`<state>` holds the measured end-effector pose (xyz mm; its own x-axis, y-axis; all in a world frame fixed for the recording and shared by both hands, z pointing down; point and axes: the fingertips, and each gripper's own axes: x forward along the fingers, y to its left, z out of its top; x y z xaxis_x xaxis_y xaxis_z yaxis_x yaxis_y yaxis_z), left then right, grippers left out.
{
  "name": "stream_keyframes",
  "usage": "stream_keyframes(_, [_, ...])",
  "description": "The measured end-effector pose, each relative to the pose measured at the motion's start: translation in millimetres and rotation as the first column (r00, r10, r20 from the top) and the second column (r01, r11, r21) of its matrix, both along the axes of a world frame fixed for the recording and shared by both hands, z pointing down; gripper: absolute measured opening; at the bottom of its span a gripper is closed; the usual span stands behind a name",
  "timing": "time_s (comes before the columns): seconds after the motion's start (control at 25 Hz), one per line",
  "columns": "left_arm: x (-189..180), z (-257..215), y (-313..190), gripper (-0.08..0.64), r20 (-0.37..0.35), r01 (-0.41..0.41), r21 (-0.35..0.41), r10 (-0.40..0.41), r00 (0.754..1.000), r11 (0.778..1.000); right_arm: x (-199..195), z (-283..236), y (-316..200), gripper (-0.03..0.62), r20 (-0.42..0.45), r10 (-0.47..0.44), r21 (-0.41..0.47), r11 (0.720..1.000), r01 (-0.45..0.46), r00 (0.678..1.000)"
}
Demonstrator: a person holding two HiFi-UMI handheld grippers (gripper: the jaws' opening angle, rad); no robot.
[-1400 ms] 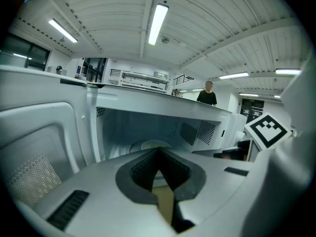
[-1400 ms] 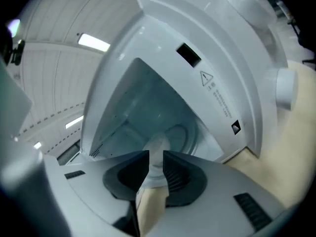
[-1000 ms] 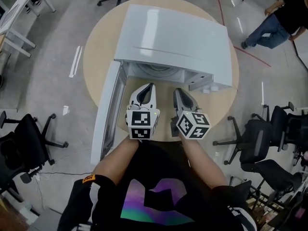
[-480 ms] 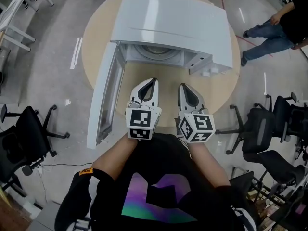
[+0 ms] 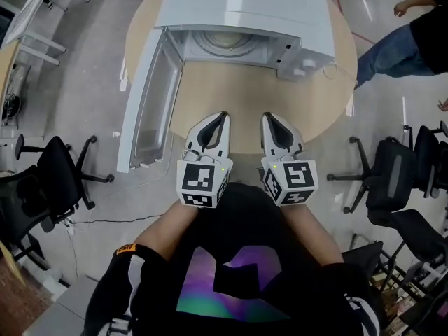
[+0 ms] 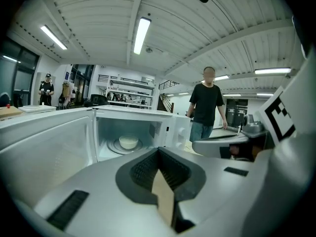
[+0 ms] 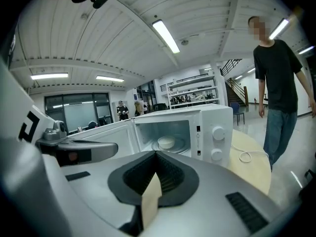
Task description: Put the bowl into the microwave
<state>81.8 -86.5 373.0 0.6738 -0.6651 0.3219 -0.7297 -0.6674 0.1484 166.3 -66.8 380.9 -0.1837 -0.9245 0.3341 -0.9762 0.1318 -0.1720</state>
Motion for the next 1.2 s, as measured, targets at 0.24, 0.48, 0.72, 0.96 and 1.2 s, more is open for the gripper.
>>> stream_keyframes(0.24, [-21, -13, 55, 0.046, 0.034, 0.076, 0.040, -0.077, 0.996, 0.996, -10, -8, 48, 0.018, 0.020, -0.064, 0.041, 0.997, 0.063, 0.998])
stream_keyframes(0.48, [-45, -24, 100, 0.046, 0.054, 0.106, 0.061, -0.109, 0.993, 0.993, -39, -16, 93, 0.018, 0.010, -0.121, 0.049, 0.991, 0.121, 0.993])
stream_keyframes(0.72, [-69, -35, 120, 0.046, 0.051, 0.090, 0.087, -0.095, 0.994, 0.992, -63, -28, 116, 0.018, -0.014, -0.129, 0.062, 0.990, 0.130, 0.992])
stream_keyframes(0.96, [-105, -36, 118, 0.046, 0.051, 0.056, 0.078, -0.060, 0.997, 0.995, -91, -32, 119, 0.018, -0.030, -0.076, 0.057, 0.995, 0.078, 0.997])
stream_keyframes(1.2, [-130, -34, 115, 0.046, 0.047, -0.007, 0.065, 0.004, 0.999, 0.998, -119, -36, 122, 0.017, -0.052, -0.026, 0.047, 0.999, 0.028, 0.998])
